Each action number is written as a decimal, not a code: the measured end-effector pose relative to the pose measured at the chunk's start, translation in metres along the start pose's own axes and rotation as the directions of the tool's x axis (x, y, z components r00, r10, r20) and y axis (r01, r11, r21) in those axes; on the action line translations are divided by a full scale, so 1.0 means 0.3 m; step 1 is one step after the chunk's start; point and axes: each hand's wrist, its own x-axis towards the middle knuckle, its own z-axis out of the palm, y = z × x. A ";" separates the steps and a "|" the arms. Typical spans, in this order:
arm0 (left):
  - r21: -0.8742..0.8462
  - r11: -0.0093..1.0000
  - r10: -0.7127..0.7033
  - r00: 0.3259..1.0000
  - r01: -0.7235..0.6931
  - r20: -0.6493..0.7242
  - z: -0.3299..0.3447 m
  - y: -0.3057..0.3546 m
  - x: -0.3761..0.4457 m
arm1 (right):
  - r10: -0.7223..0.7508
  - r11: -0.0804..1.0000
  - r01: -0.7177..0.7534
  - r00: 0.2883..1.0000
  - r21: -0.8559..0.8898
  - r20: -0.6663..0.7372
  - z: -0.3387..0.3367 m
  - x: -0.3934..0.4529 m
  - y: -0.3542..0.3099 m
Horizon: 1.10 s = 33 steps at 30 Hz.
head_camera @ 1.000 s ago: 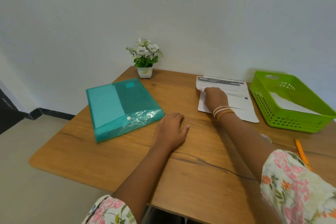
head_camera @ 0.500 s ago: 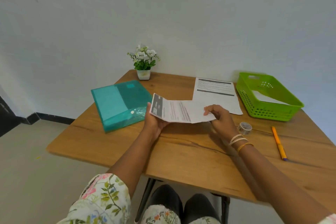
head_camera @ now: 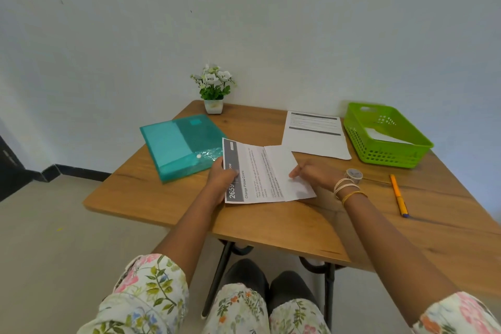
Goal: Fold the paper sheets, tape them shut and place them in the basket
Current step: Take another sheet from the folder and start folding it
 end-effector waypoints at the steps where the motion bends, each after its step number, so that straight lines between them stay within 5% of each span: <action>1: 0.011 1.000 0.018 1.000 -0.018 -0.010 0.003 -0.007 0.000 | 0.009 1.000 -0.009 1.000 -0.028 -0.016 0.007 0.002 -0.018; 6: 0.056 0.996 0.075 0.997 -0.073 -0.033 0.015 -0.019 0.005 | -0.072 0.928 0.019 0.989 -0.372 -0.131 0.134 -0.006 -0.049; 16: 0.093 0.992 0.092 0.994 -0.087 -0.056 0.019 -0.037 0.023 | 0.070 0.929 -0.185 0.938 -0.320 -0.339 0.189 0.028 -0.053; 24: 0.070 0.993 0.103 0.993 -0.099 -0.061 0.014 -0.040 0.022 | -0.070 0.831 -0.271 0.817 -0.486 -0.573 0.111 0.006 0.017; 29: 0.054 0.993 0.113 0.991 -0.109 -0.074 0.011 -0.034 0.005 | -0.063 0.644 -0.342 0.868 -0.684 -0.493 0.117 -0.001 0.039; 33: 0.116 0.968 0.235 0.966 -0.223 -0.107 0.016 -0.043 -0.026 | -0.156 0.864 -0.042 0.926 -0.501 -0.345 0.180 -0.010 0.004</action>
